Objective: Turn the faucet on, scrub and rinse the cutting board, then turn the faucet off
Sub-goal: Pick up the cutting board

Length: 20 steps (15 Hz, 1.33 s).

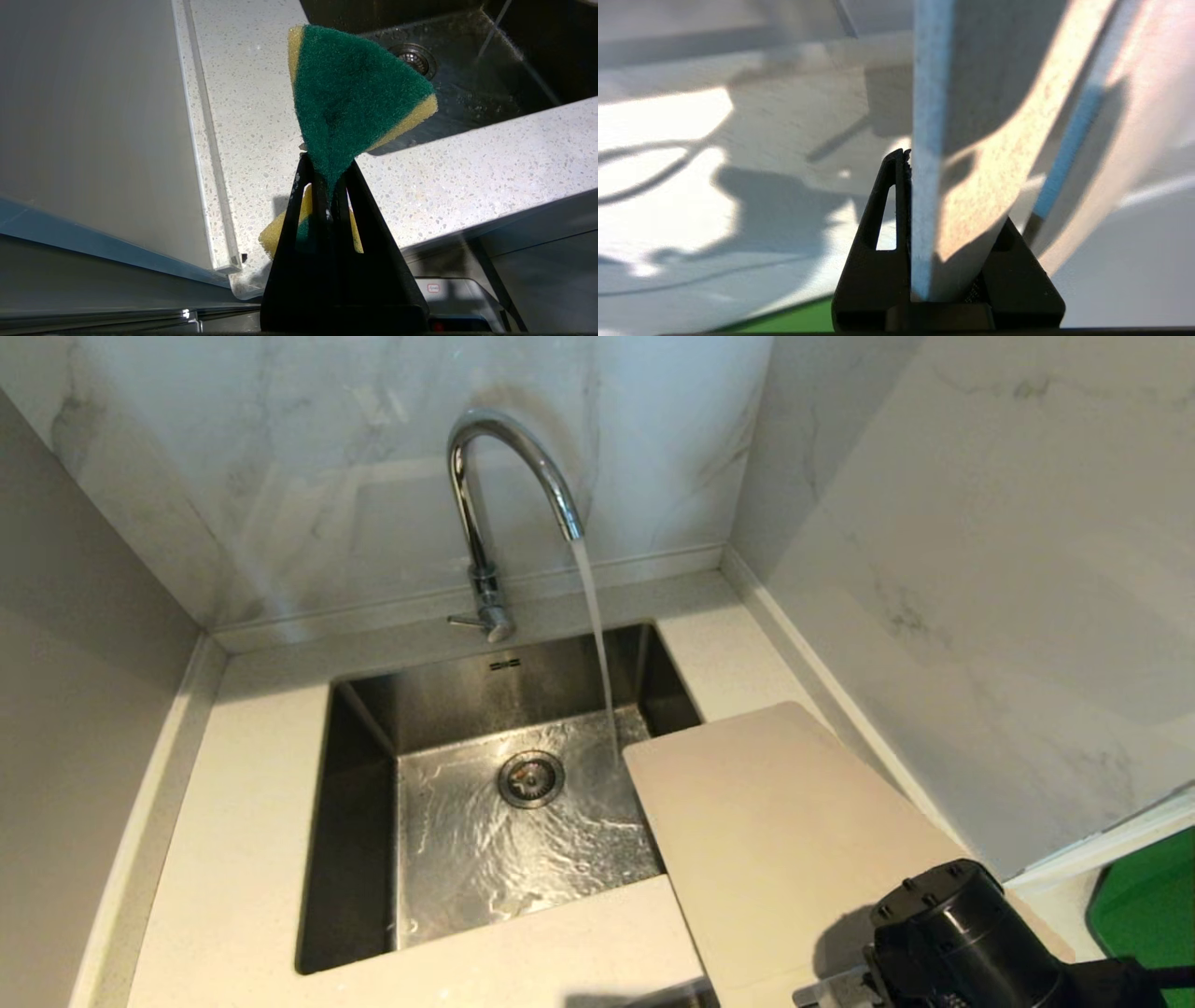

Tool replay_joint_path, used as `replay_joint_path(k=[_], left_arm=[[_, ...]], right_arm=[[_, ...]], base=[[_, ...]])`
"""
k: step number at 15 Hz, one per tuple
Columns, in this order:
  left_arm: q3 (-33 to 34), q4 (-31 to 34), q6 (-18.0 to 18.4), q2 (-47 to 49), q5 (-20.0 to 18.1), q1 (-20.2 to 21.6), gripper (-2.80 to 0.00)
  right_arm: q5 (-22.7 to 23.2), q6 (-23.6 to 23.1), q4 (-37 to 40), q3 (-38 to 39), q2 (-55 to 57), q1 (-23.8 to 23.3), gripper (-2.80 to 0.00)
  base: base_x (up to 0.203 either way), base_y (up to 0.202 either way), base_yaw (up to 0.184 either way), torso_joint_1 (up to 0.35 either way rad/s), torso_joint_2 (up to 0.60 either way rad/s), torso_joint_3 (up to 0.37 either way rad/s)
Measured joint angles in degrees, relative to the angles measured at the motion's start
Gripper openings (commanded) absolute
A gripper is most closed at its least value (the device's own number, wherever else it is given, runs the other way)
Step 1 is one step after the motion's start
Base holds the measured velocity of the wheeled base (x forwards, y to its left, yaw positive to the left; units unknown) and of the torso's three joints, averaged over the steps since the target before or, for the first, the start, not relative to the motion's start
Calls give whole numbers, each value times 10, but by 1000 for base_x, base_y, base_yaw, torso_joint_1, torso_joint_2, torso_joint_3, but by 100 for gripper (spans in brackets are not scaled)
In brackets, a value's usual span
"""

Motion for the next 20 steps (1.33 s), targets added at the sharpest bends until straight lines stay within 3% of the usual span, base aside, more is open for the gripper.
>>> replay_joint_path(k=[7,16,20], left_arm=[[0,0,0,0,0,0,-280],[0,0,0,0,0,0,-280],[0,0,0,0,0,0,-280]], right_arm=[[-16,-60,-5,-8,-65,0,-280],[-34,-138,-136,5,-83,-8,-280],[-33,-158,-150,13,-88,-16,-280]], base=[[0,0,0,0,0,0],[0,0,0,0,0,0],[0,0,0,0,0,0]])
